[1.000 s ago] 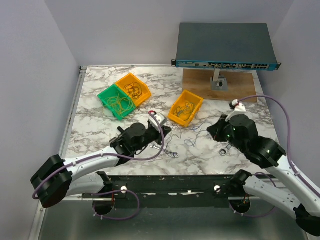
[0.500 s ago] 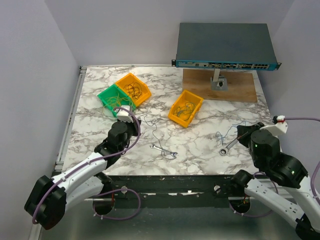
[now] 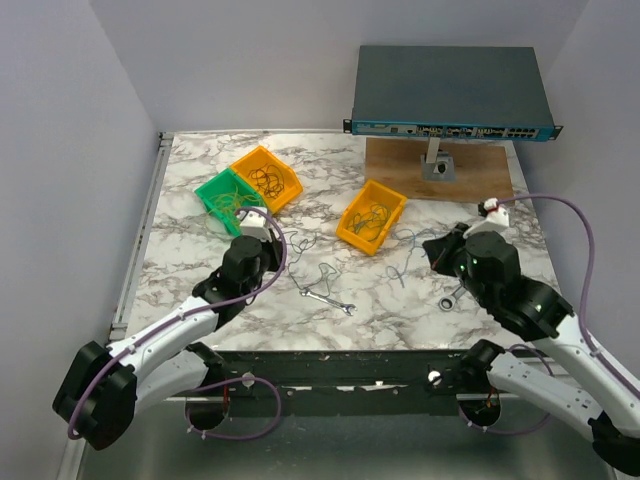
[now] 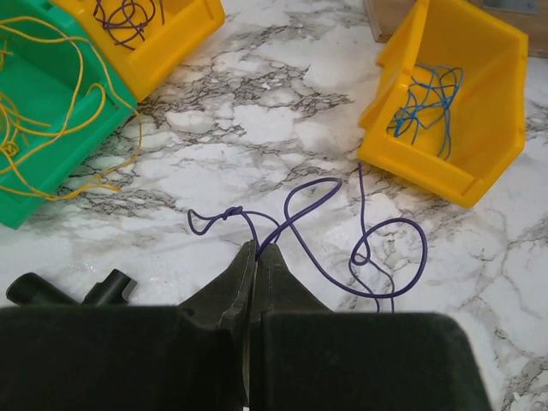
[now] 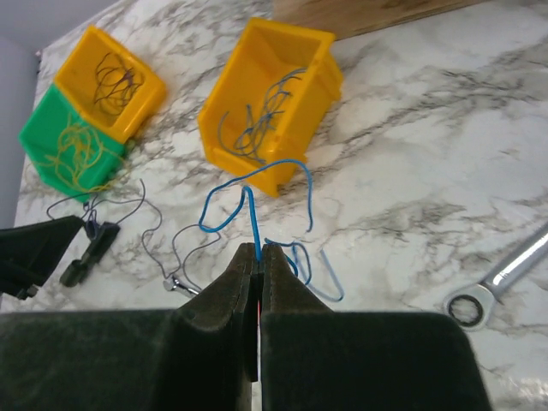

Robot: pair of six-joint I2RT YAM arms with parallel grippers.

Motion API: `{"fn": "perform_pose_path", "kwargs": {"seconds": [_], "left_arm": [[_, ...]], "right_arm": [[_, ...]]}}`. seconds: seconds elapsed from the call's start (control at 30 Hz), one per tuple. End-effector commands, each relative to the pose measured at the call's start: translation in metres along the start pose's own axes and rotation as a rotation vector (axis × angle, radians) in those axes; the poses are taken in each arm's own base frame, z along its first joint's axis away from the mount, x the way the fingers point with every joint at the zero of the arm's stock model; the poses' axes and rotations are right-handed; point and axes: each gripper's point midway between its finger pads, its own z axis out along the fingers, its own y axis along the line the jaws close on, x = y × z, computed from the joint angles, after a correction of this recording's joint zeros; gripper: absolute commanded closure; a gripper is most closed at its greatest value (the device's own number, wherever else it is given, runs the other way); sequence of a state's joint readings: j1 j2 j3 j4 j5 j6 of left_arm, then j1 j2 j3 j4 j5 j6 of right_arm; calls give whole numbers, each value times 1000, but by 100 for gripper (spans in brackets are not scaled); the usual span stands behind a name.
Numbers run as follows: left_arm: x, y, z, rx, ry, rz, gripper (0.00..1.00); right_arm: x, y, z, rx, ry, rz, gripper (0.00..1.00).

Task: Untangle the cables

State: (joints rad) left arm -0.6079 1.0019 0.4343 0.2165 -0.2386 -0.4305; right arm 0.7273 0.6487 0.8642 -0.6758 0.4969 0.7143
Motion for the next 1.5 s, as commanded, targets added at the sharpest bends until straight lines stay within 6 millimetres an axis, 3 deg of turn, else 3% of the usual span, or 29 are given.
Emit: {"fn": "perform_pose_path", "kwargs": {"seconds": [0.0,0.17,0.4,0.53,0.8,1.0,1.2,1.33,1.47], "left_arm": [[-13,-6,-8,45,-51,0,100],[-12,-7,-9,50,-41,3,100],[-12,-8,-10,56,-39,11,100],[-13,-7,-10,54,-43,12,100],[-11,-10,-9,70,-34,17,100],[-10,-10,-9,66,-32,19,100],[-23,11,-16,-42,-87,27,100],[-44,43,-37,-226,-145,-6,100],[-61,53,-55,-299,-177,-55,100]], "right_arm": [[-15,56,13,-213,-30,-54,99],[-25,81,42,-211,-48,-102,99],[-30,93,92,-137,-116,-174,99],[-25,94,117,-81,-122,-210,99],[-23,92,146,-17,-171,-248,99],[-19,73,167,116,-202,-291,99],[-5,66,180,144,-186,-332,99],[2,58,189,171,-178,-351,99],[11,53,196,181,-159,-360,99]]}}
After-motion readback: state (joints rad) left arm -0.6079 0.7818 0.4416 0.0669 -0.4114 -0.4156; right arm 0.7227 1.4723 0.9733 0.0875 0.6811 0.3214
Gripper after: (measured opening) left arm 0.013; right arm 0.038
